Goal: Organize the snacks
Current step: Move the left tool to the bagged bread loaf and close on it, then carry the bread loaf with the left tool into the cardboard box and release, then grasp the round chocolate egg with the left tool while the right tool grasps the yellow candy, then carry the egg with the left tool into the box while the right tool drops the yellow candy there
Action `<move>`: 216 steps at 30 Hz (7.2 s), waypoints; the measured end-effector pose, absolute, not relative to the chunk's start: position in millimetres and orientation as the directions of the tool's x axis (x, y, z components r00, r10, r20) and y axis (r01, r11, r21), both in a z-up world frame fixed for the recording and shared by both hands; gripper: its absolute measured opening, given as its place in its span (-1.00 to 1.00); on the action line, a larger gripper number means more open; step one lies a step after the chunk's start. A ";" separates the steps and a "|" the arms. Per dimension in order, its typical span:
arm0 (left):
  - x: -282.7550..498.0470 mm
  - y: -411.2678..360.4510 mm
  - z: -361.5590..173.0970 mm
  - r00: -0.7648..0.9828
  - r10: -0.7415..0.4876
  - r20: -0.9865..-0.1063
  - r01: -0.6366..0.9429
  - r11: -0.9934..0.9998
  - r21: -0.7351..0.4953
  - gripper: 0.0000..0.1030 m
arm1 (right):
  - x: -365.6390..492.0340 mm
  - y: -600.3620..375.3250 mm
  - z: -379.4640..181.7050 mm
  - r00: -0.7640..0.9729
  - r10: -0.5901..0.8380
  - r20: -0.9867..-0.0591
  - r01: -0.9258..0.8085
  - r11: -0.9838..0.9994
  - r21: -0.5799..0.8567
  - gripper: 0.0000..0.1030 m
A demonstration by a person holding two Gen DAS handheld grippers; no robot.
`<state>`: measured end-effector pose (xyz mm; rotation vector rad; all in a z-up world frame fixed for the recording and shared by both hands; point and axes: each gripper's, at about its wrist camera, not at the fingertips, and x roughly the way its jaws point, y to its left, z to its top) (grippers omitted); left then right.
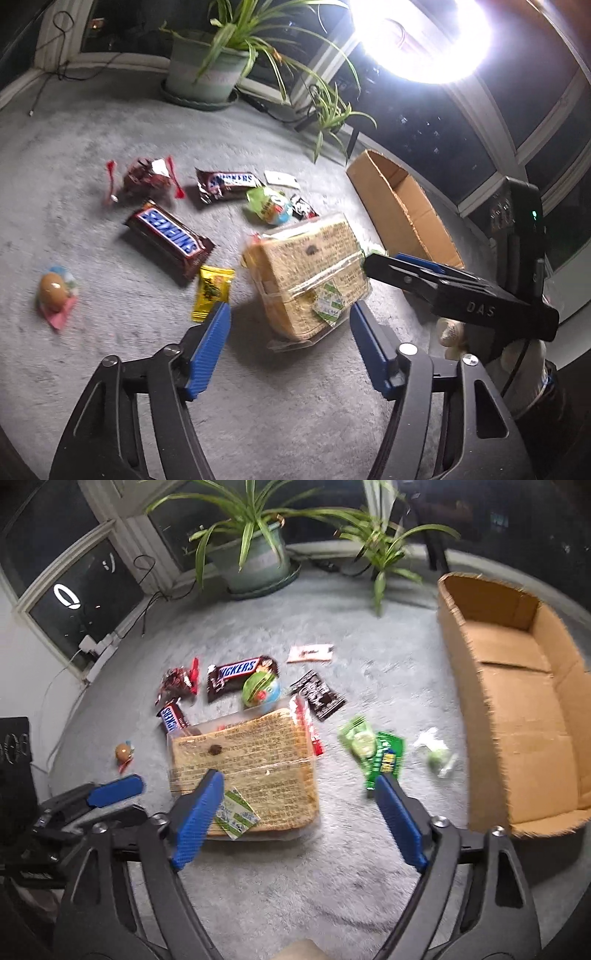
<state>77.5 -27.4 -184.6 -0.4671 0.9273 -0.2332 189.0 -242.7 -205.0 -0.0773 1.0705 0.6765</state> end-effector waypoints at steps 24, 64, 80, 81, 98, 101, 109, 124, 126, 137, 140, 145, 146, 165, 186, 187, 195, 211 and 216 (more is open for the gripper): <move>101.1 -38.2 -210.6 0.551 -0.394 -0.735 -0.023 0.874 -0.486 -0.24 | 204.6 -220.6 -225.6 0.117 0.554 -0.824 -0.563 0.721 0.404 0.25; 155.2 -185.0 -133.9 0.632 -0.479 -0.609 0.255 0.871 -0.420 -0.24 | 226.5 -389.8 -113.4 0.437 0.509 -0.742 -0.438 0.841 0.318 0.22; 198.0 -262.7 -151.6 0.567 -0.508 -0.648 0.322 0.861 -0.393 -0.24 | 264.3 -449.7 -130.5 0.474 0.442 -0.761 -0.333 0.890 0.310 0.22; 199.4 -264.1 -151.7 0.567 -0.507 -0.650 0.323 0.862 -0.391 -0.24 | 265.4 -451.3 -131.2 0.476 0.441 -0.761 -0.331 0.891 0.310 0.22; 194.5 -252.1 -142.5 0.597 -0.488 -0.637 0.343 0.873 -0.347 -0.25 | 254.6 -441.1 -118.4 0.531 0.379 -0.757 -0.292 0.921 0.257 0.22; 188.2 -241.3 -140.0 0.605 -0.486 -0.630 0.342 0.874 -0.345 -0.25 | 246.1 -432.9 -114.8 0.539 0.378 -0.753 -0.298 0.921 0.250 0.22; 164.4 -197.5 -134.9 0.623 -0.479 -0.618 0.319 0.877 -0.358 -0.25 | 216.6 -390.7 -109.0 0.533 0.403 -0.744 -0.332 0.909 0.254 0.22; 104.0 -56.4 -137.7 0.696 -0.329 -0.639 0.137 0.933 -0.332 -0.24 | 148.3 -246.8 -127.6 0.434 0.491 -0.756 -0.548 0.810 0.211 0.46; 95.5 -31.3 -140.8 0.701 -0.297 -0.648 0.100 0.941 -0.323 -0.24 | 141.5 -227.3 -135.2 0.402 0.505 -0.763 -0.566 0.793 0.226 0.46; 52.3 63.4 -173.4 0.671 -0.178 -0.719 -0.047 0.958 -0.282 -0.24 | 117.9 -155.9 -176.8 0.335 0.474 -0.815 -0.594 0.777 0.208 0.46; 48.6 76.2 -187.9 0.648 -0.169 -0.742 -0.066 0.959 -0.277 -0.24 | 124.3 -144.0 -192.2 0.320 0.429 -0.845 -0.568 0.800 0.191 0.46; 52.3 87.9 -206.9 0.618 -0.171 -0.767 -0.076 0.958 -0.275 -0.24 | 130.7 -131.9 -210.6 0.289 0.404 -0.868 -0.539 0.818 0.201 0.34; 53.5 88.0 -209.8 0.611 -0.171 -0.773 -0.076 0.959 -0.273 -0.24 | 130.9 -128.3 -213.2 0.286 0.397 -0.872 -0.541 0.818 0.195 0.33; 73.3 96.8 -243.4 0.550 -0.160 -0.820 -0.100 0.962 -0.255 -0.24 | 141.7 -88.9 -242.8 0.272 0.286 -0.919 -0.541 0.835 0.099 -0.25; 68.2 92.9 -240.6 0.571 -0.114 -0.813 -0.114 0.970 -0.216 -0.39 | 133.0 -92.1 -238.3 0.272 0.319 -0.908 -0.591 0.800 0.104 -0.78; 67.4 93.7 -239.9 0.572 -0.114 -0.812 -0.115 0.969 -0.218 -0.39 | 132.9 -93.5 -237.2 0.273 0.322 -0.907 -0.589 0.801 0.107 -0.78; 63.2 88.9 -224.3 0.597 -0.129 -0.792 -0.114 0.963 -0.243 -0.39 | 133.2 -113.9 -216.9 0.294 0.368 -0.882 -0.575 0.805 0.144 -0.78; 76.3 24.2 -183.3 0.655 -0.203 -0.728 -0.015 0.959 -0.282 -0.39 | 149.0 -200.2 -160.7 0.384 0.416 -0.824 -0.512 0.839 0.185 -0.78; 88.1 -11.2 -172.7 0.665 -0.236 -0.709 0.032 0.957 -0.289 -0.39 | 159.9 -243.8 -145.0 0.422 0.408 -0.810 -0.483 0.857 0.180 -0.78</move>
